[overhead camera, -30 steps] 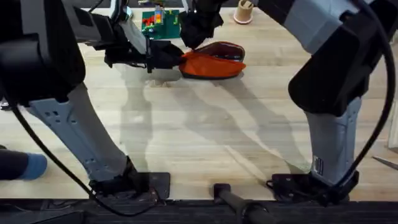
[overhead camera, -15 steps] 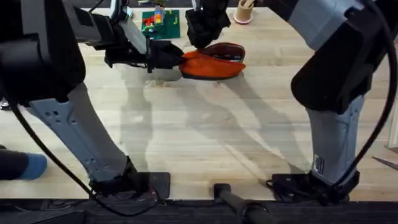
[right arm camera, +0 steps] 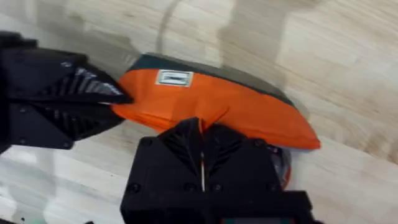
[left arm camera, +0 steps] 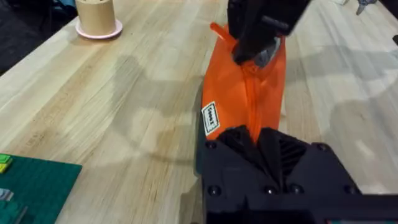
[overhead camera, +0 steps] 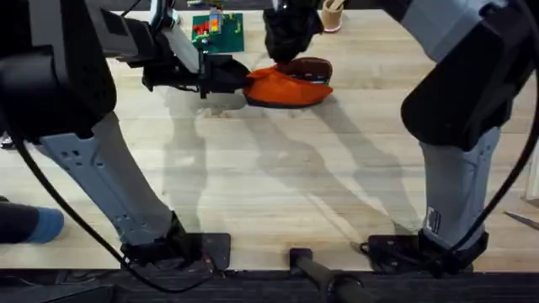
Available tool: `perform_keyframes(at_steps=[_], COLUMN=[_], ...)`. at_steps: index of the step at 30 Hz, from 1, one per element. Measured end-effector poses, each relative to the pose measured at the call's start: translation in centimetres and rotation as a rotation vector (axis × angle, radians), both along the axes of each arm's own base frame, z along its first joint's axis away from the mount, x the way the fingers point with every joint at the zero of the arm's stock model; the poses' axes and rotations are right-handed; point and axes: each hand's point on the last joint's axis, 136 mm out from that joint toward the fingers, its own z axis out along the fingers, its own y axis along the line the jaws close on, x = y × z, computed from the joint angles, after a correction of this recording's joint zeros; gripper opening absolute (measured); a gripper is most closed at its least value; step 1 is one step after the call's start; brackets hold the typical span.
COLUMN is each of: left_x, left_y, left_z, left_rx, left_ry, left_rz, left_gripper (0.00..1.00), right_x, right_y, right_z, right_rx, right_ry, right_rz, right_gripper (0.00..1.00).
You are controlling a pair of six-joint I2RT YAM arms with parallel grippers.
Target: Unzip the bag, pick up the pens from the table one at a time and place them inside, then zip the bag closed.
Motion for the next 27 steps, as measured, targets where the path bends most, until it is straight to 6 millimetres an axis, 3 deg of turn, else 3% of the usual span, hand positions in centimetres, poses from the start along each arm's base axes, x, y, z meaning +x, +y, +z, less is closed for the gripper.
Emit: perform_keyframes(at_steps=[11,27], left_x=[0.0,0.0], left_y=[0.0,0.0], left_z=[0.0,0.0], left_rx=[0.001,0.001], left_ry=[-0.004,-0.004], left_rz=[0.000,0.000], left_gripper=[0.042,0.042], right_x=[0.8,0.3], right_y=[-2.7,-3.7], right_z=[-0.1,-0.3], right_rx=[-0.013,-0.035], right_ry=[0.024,0.052], right_rz=[-0.062,-0.096], right_gripper=[0.035,0.035])
